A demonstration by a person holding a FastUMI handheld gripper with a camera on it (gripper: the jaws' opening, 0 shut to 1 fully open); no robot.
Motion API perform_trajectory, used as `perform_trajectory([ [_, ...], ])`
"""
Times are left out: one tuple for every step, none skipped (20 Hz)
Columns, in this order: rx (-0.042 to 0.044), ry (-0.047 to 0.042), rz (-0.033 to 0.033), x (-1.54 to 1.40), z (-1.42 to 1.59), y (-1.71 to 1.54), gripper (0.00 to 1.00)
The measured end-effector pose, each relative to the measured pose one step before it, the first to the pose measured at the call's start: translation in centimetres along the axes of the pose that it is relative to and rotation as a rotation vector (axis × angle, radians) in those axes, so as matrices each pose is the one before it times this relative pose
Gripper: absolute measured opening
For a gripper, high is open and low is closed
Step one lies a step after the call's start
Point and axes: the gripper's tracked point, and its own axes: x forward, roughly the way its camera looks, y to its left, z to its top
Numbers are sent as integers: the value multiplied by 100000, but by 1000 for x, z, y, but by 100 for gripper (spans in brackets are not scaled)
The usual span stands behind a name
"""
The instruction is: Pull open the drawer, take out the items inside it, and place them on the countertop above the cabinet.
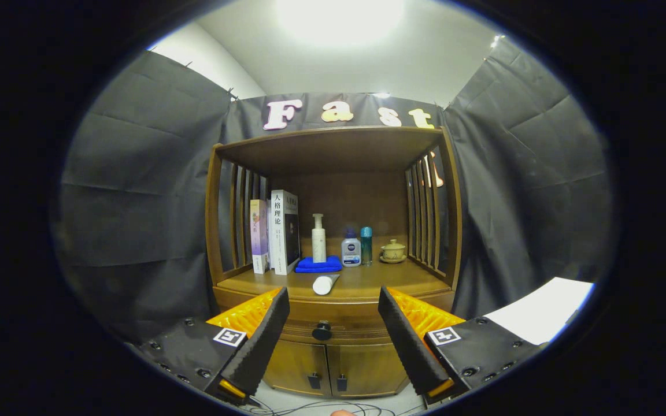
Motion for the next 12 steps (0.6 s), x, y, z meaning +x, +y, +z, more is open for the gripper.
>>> perform_trajectory([
  [423, 278, 269, 12, -22, 25, 98],
  [503, 290, 38, -120, 43, -55, 98],
  [578, -85, -48, -53, 115, -76, 98],
  [684, -493, -302, -35, 136, -88, 98],
  [369, -521, -326, 108, 153, -134, 98],
  [176, 701, -53, 7, -45, -36, 98],
  [366, 151, 105, 21, 42, -72, 98],
  [193, -145, -336, 17, 232, -119, 98],
  [207, -411, -224, 3, 126, -147, 98],
  [341, -547, -158, -105, 269, -58, 98],
  [273, -512, -58, -46, 134, -69, 98],
  [69, -481, 79, -63, 97, 3, 98],
])
